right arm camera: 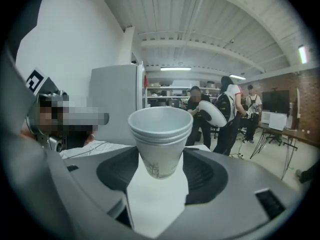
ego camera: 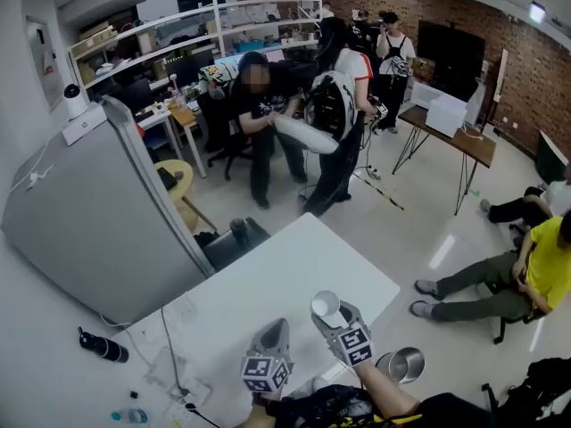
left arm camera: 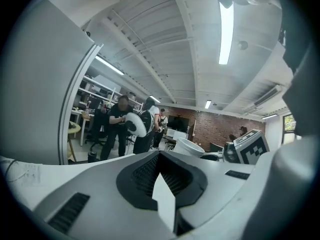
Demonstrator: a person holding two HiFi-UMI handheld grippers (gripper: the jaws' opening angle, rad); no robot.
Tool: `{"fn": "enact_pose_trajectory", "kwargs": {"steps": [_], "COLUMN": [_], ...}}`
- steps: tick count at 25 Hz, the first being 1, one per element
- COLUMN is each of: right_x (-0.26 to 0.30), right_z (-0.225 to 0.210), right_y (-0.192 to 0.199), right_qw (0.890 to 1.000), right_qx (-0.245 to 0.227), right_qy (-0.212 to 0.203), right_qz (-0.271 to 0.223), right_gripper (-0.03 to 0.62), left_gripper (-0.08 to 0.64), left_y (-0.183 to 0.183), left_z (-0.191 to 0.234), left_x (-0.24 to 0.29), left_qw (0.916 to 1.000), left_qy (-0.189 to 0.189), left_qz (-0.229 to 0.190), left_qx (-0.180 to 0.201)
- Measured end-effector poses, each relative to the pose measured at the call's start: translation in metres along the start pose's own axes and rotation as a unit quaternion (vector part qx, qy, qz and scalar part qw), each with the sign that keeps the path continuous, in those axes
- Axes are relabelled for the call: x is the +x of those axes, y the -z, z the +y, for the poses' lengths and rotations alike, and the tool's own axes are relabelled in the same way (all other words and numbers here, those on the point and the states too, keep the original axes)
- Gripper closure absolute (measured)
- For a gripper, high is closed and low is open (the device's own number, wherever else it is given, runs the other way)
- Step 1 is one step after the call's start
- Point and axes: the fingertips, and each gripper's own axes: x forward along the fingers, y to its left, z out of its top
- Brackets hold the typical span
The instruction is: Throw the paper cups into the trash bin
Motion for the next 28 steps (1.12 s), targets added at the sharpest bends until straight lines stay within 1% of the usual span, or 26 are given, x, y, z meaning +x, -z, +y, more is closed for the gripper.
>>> {"fn": "enact_pose_trajectory", "kwargs": {"steps": [5, 11, 16, 19, 23, 28], "right_x": [-0.035, -0.077, -0.107, -0.130, -0.174, -0.236], "right_z": [-0.016, -0.049, -0.081, -0.101, -0.131, -0.184], "right_y": [-0.002, 0.000, 0.002, 0.002, -0.009, -0.005], "right_qw": [0.999, 0.995, 0.992, 0.991, 0.988, 0.983], "right_qx": [0.013, 0.027, 0.035, 0.040, 0.058, 0.062], "right_qy": [0.042, 0.090, 0.117, 0.122, 0.112, 0.133], "right_qz": [-0.011, -0.016, -0.031, -0.044, -0.091, -0.112], "right_gripper": [0.305, 0.305, 0.305, 0.305, 0.305, 0.305], "left_gripper": [0.557, 0.557, 0.557, 0.557, 0.557, 0.557], "left_y": [0.007, 0.014, 0.017, 0.018, 0.020, 0.022], "left_z": [-0.015, -0.053, -0.093, -0.123, -0.174, -0.251], "left_x": [0.012, 0.034, 0.053, 0.063, 0.083, 0.109], "left_qw": [0.9994, 0.9962, 0.9928, 0.9918, 0.9902, 0.9864], "left_qy": [0.033, 0.081, 0.113, 0.119, 0.127, 0.152], "left_qz": [0.012, 0.030, 0.037, 0.038, 0.038, 0.032], "left_qx": [-0.003, -0.002, 0.015, 0.027, 0.043, 0.055]}}
